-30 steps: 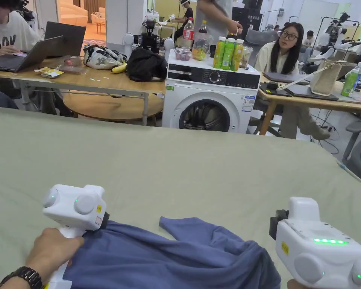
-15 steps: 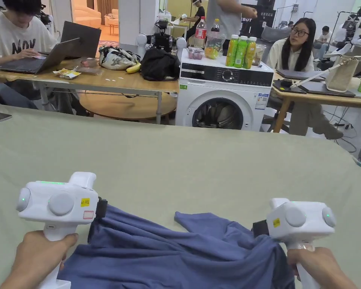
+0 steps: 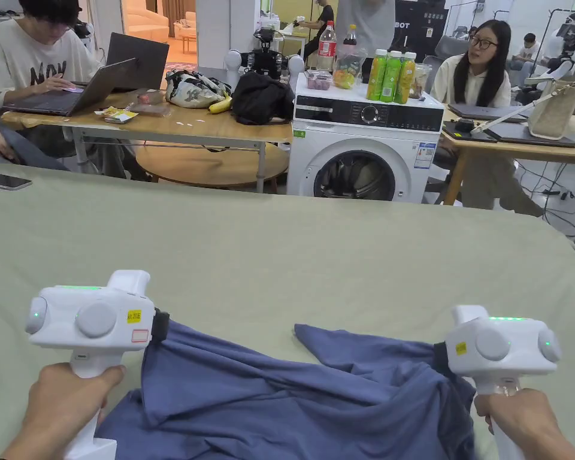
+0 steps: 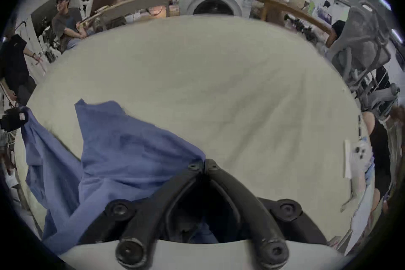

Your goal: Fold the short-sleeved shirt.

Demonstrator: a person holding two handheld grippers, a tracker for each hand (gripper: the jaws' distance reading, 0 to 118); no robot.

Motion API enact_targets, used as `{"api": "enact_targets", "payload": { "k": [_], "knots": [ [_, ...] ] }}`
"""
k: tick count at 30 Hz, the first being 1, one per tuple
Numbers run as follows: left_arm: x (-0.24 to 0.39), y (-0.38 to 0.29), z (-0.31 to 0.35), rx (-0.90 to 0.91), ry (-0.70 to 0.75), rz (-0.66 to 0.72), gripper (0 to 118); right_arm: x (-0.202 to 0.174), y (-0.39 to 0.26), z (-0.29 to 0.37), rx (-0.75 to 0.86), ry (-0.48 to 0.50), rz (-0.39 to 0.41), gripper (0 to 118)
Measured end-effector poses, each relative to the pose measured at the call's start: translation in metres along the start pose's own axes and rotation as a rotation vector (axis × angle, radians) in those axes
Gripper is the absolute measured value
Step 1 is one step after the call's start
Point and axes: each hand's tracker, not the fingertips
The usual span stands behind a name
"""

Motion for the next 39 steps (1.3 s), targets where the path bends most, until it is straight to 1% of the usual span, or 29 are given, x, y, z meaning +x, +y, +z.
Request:
{"api": "enact_targets", "payload": {
  "k": [3,7,9,11,15,18,22,26,32,36,39],
  "knots": [
    [-0.007,0.014,0.014,0.044,0.019,0.009,0,0.011,0.013,0.03,0.105,-0.017,-0.031,0],
    [-0.02,0.044,0.042,0.13,0.052,0.026,0,0.021,0.037,0.074,0.238,-0.064,-0.019,0],
    [-0.028,0.063,0.058,0.162,0.062,0.027,0,0.025,0.051,0.095,0.299,-0.081,-0.025,0],
    [-0.031,0.08,0.077,0.195,0.085,0.025,0,0.026,0.064,0.113,0.338,-0.088,-0.032,0],
    [-0.04,0.115,0.11,0.256,0.106,0.026,0,0.02,0.085,0.148,0.401,-0.123,-0.011,0],
    [-0.042,0.139,0.13,0.294,0.14,0.012,0,0.016,0.101,0.169,0.449,-0.116,-0.032,0],
    [-0.044,0.165,0.147,0.319,0.138,0.018,0,0.008,0.126,0.186,0.498,-0.115,-0.042,0],
    [-0.051,0.191,0.147,0.323,0.16,-0.013,0,-0.004,0.15,0.192,0.538,-0.126,-0.045,0],
    [-0.062,0.239,0.163,0.376,0.185,0.017,0,-0.016,0.197,0.203,0.595,-0.136,-0.026,0],
    [-0.06,0.276,0.187,0.436,0.211,-0.021,0,-0.022,0.235,0.22,0.65,-0.152,-0.008,0],
    [-0.061,0.302,0.205,0.467,0.208,-0.01,0,-0.025,0.262,0.234,0.694,-0.157,-0.007,0]
  ]
}}
